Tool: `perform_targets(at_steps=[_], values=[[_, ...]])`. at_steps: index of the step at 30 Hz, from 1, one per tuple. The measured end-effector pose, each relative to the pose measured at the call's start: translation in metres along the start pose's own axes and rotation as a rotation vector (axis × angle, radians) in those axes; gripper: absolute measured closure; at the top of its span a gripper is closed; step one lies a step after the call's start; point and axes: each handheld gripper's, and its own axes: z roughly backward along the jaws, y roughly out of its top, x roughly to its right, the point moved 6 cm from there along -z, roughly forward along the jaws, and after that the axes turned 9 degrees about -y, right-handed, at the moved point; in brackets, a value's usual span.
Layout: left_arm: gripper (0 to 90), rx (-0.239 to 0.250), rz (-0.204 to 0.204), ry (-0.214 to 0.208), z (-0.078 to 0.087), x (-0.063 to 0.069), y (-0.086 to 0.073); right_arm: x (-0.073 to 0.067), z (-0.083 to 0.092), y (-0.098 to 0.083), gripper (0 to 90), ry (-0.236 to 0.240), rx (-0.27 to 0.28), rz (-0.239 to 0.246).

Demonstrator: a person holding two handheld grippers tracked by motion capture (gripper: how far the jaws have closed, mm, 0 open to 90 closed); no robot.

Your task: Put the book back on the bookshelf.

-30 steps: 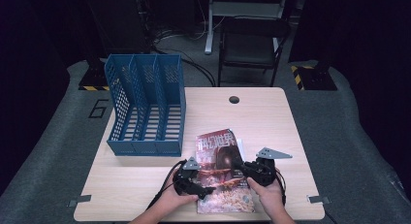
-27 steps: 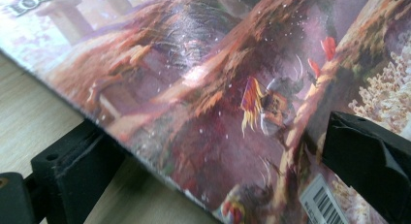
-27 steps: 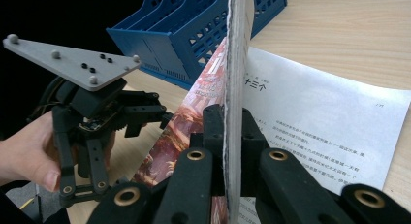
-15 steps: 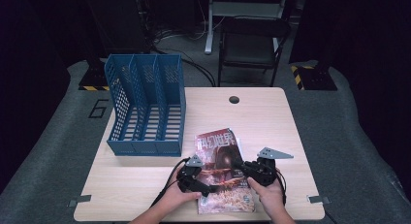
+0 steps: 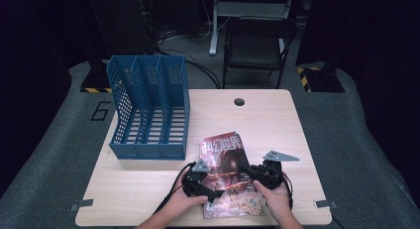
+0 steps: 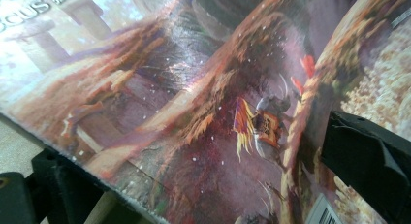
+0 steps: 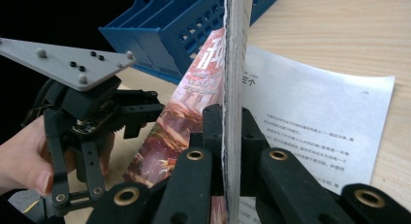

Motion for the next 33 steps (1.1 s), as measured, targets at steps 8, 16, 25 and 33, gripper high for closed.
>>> perform_targets(at_steps=[8,16,25,33], values=[[9.3,0.033,0.034,0.014,0.001,-0.001,0.001,0.006,-0.004,-0.004,86.5,-0.008,-0.036,-0.031],[22.3,0.053,0.105,0.020,0.006,-0.007,0.003,0.012,-0.009,-0.008,86.3,-0.024,-0.068,-0.059],[32.5,0.049,0.131,0.014,0.010,-0.011,0.003,0.013,-0.012,-0.011,85.8,-0.030,-0.087,-0.052],[41.0,0.048,0.144,0.012,0.014,-0.011,0.004,0.013,-0.014,-0.012,85.0,-0.036,-0.107,-0.060]])
